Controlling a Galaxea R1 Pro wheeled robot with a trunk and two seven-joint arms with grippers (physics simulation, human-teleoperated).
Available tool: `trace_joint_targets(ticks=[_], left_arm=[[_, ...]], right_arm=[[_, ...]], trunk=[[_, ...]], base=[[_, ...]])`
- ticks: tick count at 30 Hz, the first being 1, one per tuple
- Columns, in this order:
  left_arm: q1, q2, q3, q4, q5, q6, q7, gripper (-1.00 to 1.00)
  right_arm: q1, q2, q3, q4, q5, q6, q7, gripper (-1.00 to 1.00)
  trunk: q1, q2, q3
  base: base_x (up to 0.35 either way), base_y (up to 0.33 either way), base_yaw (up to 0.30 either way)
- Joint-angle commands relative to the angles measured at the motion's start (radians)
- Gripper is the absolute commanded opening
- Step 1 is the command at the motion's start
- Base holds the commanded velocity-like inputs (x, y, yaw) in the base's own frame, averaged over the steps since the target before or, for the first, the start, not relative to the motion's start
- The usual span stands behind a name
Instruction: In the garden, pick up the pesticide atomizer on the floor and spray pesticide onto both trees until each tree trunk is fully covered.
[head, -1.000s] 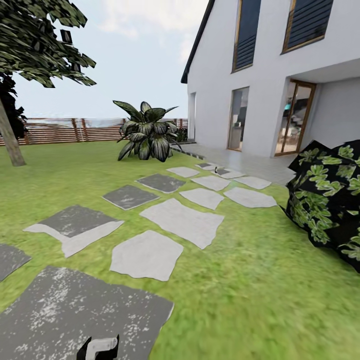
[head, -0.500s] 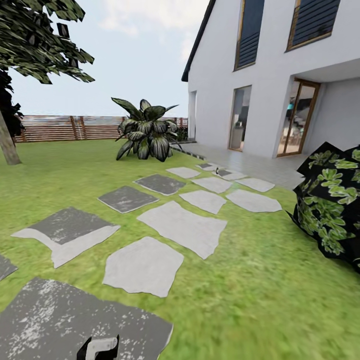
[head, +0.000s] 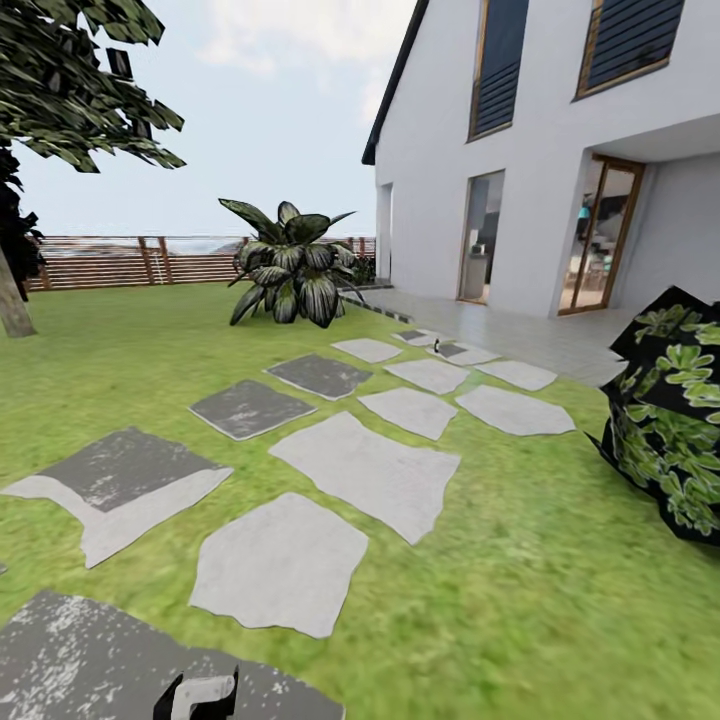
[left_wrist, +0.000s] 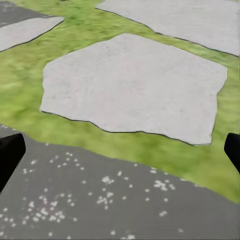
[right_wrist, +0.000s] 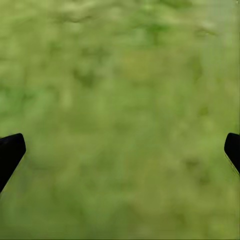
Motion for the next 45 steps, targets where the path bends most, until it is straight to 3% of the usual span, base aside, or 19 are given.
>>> trace_joint_targets(ticks=[1,45], left_arm=[[-0.001,0.000,0.004,0.001,-0.006,-0.003,0.000,1.00],[-0.001,0.000,0.004,0.001,-0.006,-0.003,0.000,1.00]], right_arm=[[0.000,0.000,-0.001,-0.001,-0.002,-0.002,0.001,1.00],[0.000,-0.001,-0.001,-0.006,-0.002,-0.002,0.001,1.00]], trunk=[[0.000,0.000,-0.001],[0.000,0.000,-0.001]], base=[[0.328,0.000,0.000],[0.326,0.000,0.000]])
